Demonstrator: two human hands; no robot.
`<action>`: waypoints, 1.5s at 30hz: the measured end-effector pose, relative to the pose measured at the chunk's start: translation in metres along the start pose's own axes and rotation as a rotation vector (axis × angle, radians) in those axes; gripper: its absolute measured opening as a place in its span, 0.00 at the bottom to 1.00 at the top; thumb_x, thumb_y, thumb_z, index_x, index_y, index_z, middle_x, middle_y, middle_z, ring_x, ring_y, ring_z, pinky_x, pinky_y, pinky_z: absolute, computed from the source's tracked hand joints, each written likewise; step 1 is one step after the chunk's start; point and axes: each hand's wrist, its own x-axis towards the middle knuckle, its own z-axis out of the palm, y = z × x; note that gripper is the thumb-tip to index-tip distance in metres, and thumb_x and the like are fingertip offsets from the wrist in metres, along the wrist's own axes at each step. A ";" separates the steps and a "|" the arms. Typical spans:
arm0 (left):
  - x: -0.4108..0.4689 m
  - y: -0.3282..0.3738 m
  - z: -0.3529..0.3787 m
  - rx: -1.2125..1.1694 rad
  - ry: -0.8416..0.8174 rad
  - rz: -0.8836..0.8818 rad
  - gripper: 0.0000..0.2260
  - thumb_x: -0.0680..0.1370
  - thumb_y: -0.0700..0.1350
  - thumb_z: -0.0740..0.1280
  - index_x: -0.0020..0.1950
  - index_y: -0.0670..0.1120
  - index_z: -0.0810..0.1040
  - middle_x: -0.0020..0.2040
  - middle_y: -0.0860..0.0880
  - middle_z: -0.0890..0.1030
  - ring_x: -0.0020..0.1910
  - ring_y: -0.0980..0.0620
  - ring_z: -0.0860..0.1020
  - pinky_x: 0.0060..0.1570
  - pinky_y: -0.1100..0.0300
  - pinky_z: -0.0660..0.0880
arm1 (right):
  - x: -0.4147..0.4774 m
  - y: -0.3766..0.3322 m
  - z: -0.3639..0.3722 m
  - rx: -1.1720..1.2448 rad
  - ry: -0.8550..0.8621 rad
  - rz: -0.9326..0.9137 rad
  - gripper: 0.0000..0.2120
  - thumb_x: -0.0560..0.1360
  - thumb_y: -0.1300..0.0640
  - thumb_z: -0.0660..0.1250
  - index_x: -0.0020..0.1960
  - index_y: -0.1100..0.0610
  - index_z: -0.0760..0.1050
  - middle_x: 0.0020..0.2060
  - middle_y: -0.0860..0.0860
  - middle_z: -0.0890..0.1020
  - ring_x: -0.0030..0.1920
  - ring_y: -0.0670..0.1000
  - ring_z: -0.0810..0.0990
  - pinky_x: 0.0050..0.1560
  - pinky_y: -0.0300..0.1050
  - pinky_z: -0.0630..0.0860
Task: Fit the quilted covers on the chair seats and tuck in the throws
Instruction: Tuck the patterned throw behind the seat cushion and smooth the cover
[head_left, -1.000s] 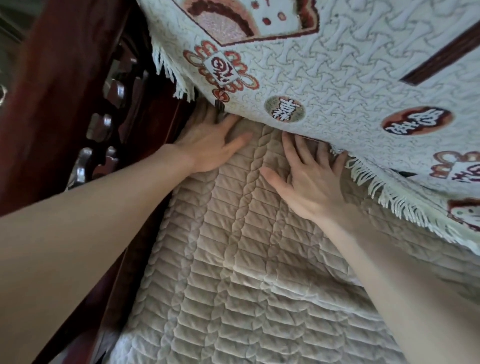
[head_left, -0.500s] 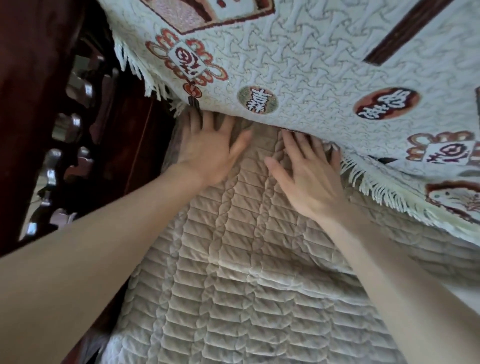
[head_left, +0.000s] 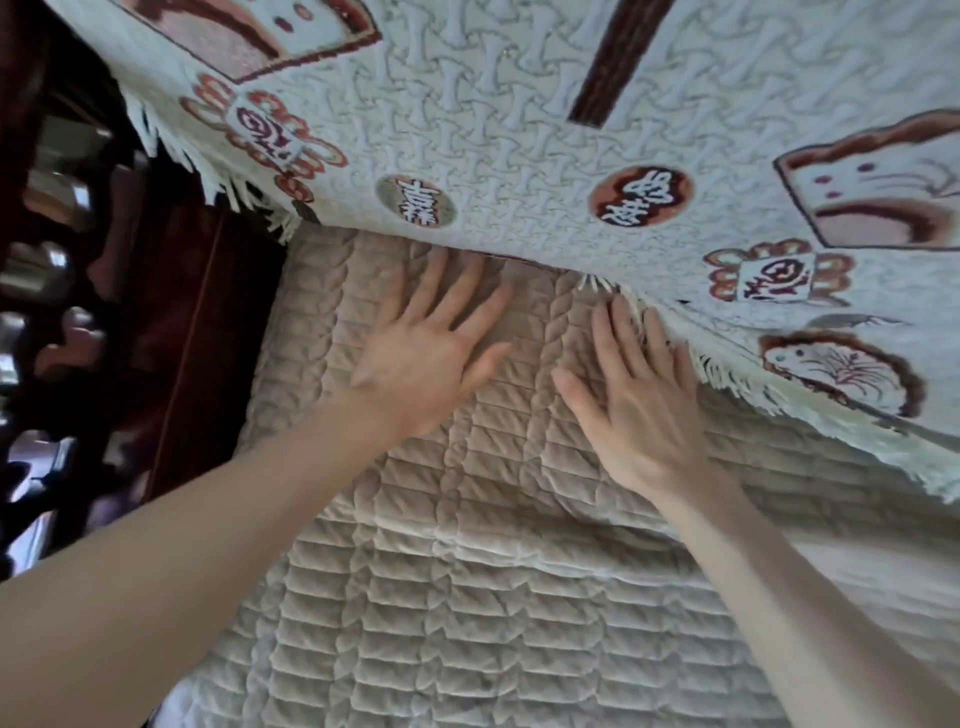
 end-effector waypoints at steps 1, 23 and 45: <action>0.006 0.007 0.000 0.010 -0.023 0.019 0.30 0.78 0.64 0.35 0.79 0.56 0.45 0.80 0.48 0.46 0.78 0.42 0.43 0.74 0.40 0.42 | -0.003 0.008 0.002 -0.008 -0.025 0.020 0.39 0.73 0.29 0.32 0.78 0.49 0.35 0.77 0.45 0.36 0.77 0.48 0.34 0.76 0.53 0.39; 0.047 0.092 0.008 0.051 0.001 -0.028 0.31 0.75 0.67 0.38 0.77 0.61 0.36 0.80 0.51 0.46 0.77 0.36 0.44 0.71 0.33 0.40 | 0.009 0.080 -0.012 0.146 0.060 0.041 0.34 0.78 0.32 0.43 0.79 0.47 0.43 0.79 0.45 0.48 0.78 0.49 0.48 0.76 0.59 0.47; 0.096 0.143 0.014 0.108 0.026 -0.094 0.32 0.77 0.68 0.44 0.79 0.55 0.49 0.78 0.51 0.56 0.75 0.36 0.53 0.69 0.27 0.44 | 0.023 0.163 -0.019 0.093 -0.034 0.068 0.33 0.78 0.32 0.44 0.79 0.43 0.41 0.79 0.48 0.52 0.75 0.55 0.58 0.73 0.62 0.56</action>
